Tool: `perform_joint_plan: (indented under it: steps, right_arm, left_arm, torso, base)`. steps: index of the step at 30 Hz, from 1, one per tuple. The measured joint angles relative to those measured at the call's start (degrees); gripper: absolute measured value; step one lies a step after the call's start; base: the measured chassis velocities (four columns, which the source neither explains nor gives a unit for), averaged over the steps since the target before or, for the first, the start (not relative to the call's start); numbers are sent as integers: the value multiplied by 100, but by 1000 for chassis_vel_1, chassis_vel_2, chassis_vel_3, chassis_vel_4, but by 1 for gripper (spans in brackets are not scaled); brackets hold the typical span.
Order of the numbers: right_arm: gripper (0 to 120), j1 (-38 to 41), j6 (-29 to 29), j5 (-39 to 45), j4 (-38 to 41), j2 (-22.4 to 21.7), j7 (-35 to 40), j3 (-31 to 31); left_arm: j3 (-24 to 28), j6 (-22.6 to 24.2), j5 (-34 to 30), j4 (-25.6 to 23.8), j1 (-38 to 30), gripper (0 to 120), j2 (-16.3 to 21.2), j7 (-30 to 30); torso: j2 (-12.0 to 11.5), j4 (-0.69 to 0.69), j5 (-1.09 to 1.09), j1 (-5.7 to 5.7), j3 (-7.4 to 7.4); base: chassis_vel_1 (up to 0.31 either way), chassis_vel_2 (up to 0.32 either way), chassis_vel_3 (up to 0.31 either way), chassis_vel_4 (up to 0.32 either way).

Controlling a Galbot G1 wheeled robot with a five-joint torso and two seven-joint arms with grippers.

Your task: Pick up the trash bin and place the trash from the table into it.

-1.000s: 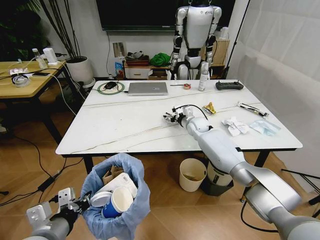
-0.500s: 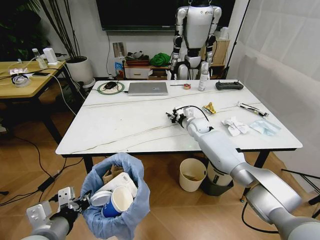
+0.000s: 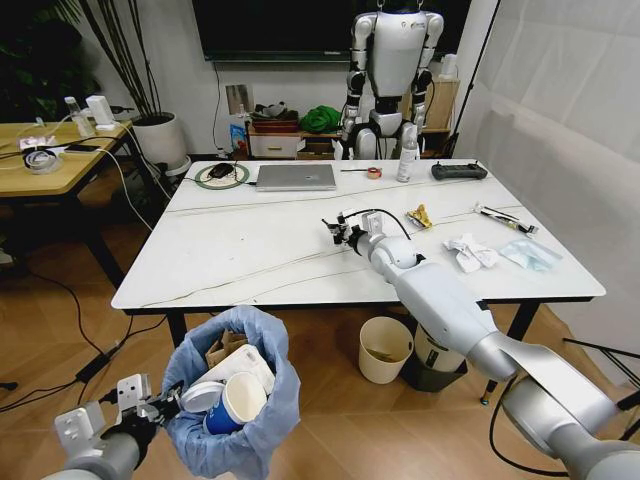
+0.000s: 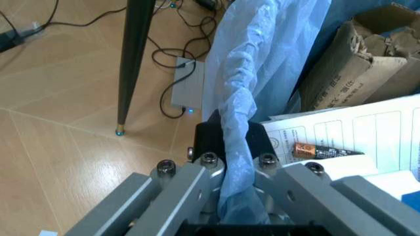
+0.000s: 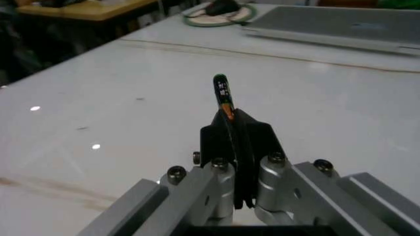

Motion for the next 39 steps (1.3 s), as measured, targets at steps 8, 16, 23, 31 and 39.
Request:
perform_joint_plan:
  steps: [8, 16, 23, 31, 39]
  right_arm:
    - [0, -726, 224, 719, 2898, -1158, -286, -1110]
    - [0, -849, 856, 424, 3419, -1285, -743, -1735]
    - [14, -878, 954, 228, 3310, -1295, -691, -1721]
    - [42, -1070, 1002, 98, 3193, -1384, -618, -1472]
    - [74, -1246, 1222, 56, 2698, -1295, -31, -583]
  left_arm:
    - [-45, -1, -3, -34, 23, 0, -12, 4]
    - [-48, -3, 14, -39, 43, 0, -62, 4]
    - [-46, -3, 17, -39, 9, 0, -67, 4]
    - [-20, -4, -5, -12, -66, 0, -35, 0]
    - [1, -3, -5, 44, -114, 0, 13, 0]
  torso:
    - [1, -3, 1, -2, -1]
    - [1, -1, 0, -1, -1]
    - [1, -1, 1, 0, 0]
    - [-1, -3, 1, 0, 1]
    - [-1, 0, 1, 0, 1]
  base:
    - [0, 0, 0, 0]
    - [0, 0, 0, 0]
    - [0, 0, 0, 0]
    - [0, 0, 0, 0]
    - [0, 0, 0, 0]
